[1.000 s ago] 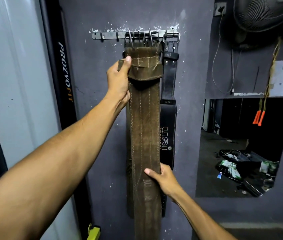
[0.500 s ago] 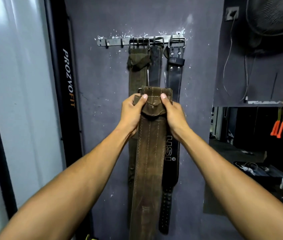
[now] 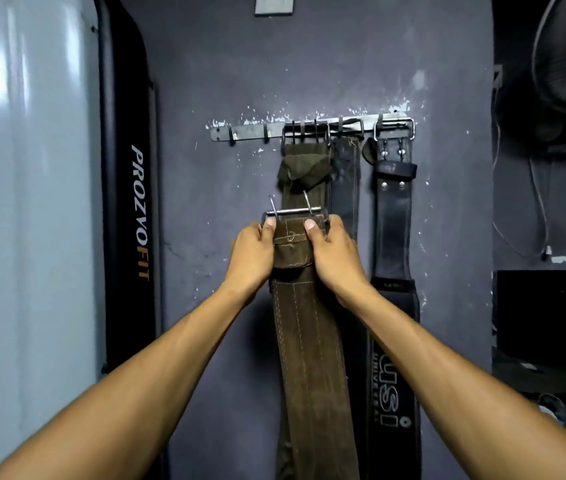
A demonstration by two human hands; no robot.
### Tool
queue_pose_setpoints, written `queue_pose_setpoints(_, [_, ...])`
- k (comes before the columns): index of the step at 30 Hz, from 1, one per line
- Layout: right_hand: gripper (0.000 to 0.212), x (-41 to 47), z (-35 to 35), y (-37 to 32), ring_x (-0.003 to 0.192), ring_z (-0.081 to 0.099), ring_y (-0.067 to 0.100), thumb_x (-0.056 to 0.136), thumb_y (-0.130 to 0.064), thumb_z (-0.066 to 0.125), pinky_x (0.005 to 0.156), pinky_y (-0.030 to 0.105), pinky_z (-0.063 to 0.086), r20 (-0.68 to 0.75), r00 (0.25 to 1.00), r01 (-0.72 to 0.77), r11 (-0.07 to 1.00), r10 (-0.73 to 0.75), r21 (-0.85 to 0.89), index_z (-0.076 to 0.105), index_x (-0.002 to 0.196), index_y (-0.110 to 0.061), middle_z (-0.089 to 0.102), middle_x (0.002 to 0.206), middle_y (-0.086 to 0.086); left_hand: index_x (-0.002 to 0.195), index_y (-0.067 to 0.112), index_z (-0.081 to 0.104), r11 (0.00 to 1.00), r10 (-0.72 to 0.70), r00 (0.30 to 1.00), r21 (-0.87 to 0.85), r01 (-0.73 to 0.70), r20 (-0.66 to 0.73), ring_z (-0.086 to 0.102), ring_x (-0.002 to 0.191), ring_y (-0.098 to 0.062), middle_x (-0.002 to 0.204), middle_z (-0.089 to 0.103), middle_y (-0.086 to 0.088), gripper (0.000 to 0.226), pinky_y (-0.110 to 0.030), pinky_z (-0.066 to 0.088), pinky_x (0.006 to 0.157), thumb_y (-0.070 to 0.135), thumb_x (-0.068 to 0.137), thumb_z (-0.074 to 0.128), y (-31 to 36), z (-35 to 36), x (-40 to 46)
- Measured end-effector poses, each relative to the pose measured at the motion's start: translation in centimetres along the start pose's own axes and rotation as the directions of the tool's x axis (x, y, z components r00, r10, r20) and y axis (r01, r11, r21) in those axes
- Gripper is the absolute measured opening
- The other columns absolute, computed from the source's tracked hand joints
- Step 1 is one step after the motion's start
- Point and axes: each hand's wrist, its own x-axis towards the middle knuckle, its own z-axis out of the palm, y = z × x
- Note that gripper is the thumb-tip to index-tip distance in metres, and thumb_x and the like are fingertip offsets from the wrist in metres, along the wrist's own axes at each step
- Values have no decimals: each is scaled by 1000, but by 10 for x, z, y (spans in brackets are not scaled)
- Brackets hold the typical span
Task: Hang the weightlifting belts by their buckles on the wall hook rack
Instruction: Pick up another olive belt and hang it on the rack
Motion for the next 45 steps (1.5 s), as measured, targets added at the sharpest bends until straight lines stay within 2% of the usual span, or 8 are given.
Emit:
queue_pose_setpoints(5, [49, 62, 33, -5, 121, 62, 31, 108, -36, 48, 87, 30, 43, -78, 987, 131, 988, -137, -83, 38, 154, -19, 71, 119, 5, 82, 17, 53, 982, 180, 983, 63, -178, -29, 56, 75, -17, 79, 62, 2, 39, -28, 41, 61, 40, 109, 39, -15, -8, 73])
queue_pose_setpoints(14, [65, 192, 78, -39, 141, 50, 38, 109, -36, 48, 109, 39, 41, -217, 946, 213, 966, -241, -144, 19, 165, -21, 57, 150, 16, 89, 10, 58, 926, 369, 921, 134, -353, -124, 66, 96, -40, 94, 71, -21, 39, -37, 42, 74, 38, 109, 40, 6, -18, 221])
queue_pose_setpoints(22, [68, 241, 101, -48, 129, 58, 41, 109, -26, 46, 101, 42, 46, -220, 949, 165, 952, -225, -259, 10, 167, -19, 61, 142, 22, 82, 10, 62, 955, 242, 970, 187, -231, -32, 55, 86, -31, 89, 63, -12, 47, -28, 36, 75, 44, 108, 44, 1, -17, 294])
queue_pose_setpoints(27, [76, 204, 104, -24, 136, 52, 39, 106, -43, 53, 97, 28, 37, -194, 944, 222, 950, -266, -222, 14, 166, -19, 61, 144, 22, 97, 12, 73, 955, 272, 962, -128, -268, 12, 69, 104, -29, 109, 76, -11, 38, -31, 50, 88, 39, 107, 49, -39, -14, 271])
queue_pose_setpoints(32, [53, 177, 117, 12, 134, 55, 32, 104, -45, 54, 95, 25, 38, -256, 929, 251, 963, -267, -94, 43, 151, -23, 67, 134, 2, 112, 18, 77, 664, 164, 973, -748, 11, 160, 76, 106, -21, 112, 80, -7, 43, -35, 63, 88, 46, 106, 45, -73, 0, 239])
queue_pose_setpoints(38, [53, 154, 128, 41, 102, 69, 32, 108, -33, 50, 66, 16, 34, -282, 923, 215, 958, -263, -190, 34, 157, -22, 71, 106, 6, 102, 5, 70, 950, 137, 991, -281, -133, -5, 70, 92, -33, 98, 76, -14, 47, -42, 56, 83, 41, 109, 41, -95, 25, 193])
queue_pose_setpoints(42, [53, 140, 129, 33, 127, 59, 15, 107, -36, 52, 88, 6, 34, -249, 937, 225, 968, -245, -109, 38, 156, -22, 63, 144, -3, 103, 4, 69, 931, 126, 991, -340, -130, -32, 71, 95, -32, 102, 75, -19, 43, -49, 56, 87, 38, 109, 43, -88, 15, 183])
queue_pose_setpoints(45, [45, 101, 126, 54, 125, 60, 1, 104, -52, 51, 107, 22, 46, -137, 975, 171, 985, -174, -33, 49, 144, -32, 66, 136, -16, 117, 8, 70, 886, 120, 989, -459, -71, 80, 72, 111, -27, 115, 76, -14, 34, -51, 55, 103, 32, 109, 46, -106, 12, 162])
